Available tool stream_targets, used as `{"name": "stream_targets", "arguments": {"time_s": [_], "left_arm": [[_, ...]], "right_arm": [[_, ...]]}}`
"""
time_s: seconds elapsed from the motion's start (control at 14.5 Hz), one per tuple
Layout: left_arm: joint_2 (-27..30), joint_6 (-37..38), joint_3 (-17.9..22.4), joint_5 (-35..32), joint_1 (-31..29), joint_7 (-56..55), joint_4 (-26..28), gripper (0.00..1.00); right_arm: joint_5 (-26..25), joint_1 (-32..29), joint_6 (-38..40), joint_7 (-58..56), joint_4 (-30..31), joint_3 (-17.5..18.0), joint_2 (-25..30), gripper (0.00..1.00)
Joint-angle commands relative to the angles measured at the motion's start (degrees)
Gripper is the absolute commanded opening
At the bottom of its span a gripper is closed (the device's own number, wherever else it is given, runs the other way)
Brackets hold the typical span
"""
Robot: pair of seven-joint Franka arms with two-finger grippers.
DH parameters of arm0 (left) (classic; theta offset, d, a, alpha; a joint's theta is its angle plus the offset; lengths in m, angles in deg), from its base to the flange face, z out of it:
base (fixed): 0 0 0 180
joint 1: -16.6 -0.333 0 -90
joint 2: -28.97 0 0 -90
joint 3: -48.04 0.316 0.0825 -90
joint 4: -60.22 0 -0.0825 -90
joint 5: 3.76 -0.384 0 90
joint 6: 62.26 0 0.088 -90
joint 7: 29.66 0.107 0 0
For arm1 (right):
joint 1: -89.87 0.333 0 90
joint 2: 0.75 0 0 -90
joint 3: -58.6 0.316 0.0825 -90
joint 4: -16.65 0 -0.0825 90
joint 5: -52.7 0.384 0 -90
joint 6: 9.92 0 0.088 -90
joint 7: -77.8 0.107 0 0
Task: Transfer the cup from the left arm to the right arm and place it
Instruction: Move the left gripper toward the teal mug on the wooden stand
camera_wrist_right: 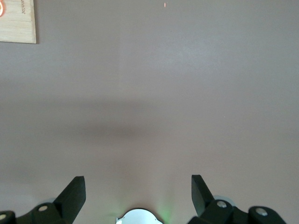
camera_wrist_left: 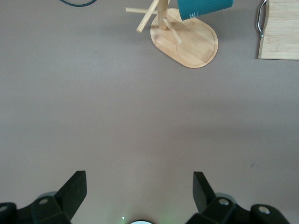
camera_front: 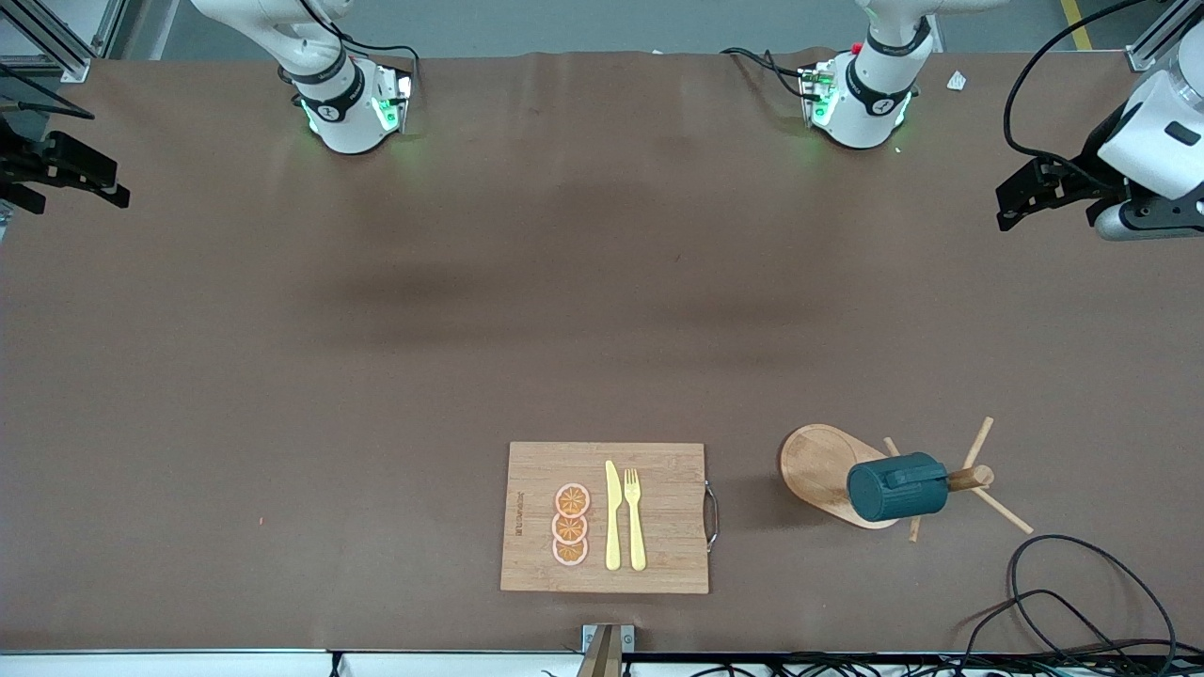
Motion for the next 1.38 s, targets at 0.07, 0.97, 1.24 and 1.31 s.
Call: {"name": "stream_targets", "arguments": {"time_s": [0.07,0.97,1.24,1.31], "left_arm": [[-2.13,0.56,-0.15,-0.98,-0.01,0.38,-2.16,1.0],[-19.88,-11.82,-1.29,3.41,2.37,-35.01,-11.04,1.0],[-22.35,-19.9,-1.11,9.13,1.4,-49.07,-11.04,1.0],[-23.13,-21.92,-1.11,9.74,1.31,-54.15,-10.95,1.0]], "right_arm": [[-0.51,-0.31,-0.68,-1.16,1.36,0.08,1.17,1.0],[-0.33,-0.31,-0.33,-0.99,1.36,0.16,1.17,1.0],[-0.33,-0.31,-0.24,-0.99,1.36,0.16,1.17,1.0],[-0.33,-0.31,-0.16,-0.99,1.36,0.16,1.17,1.0]]}}
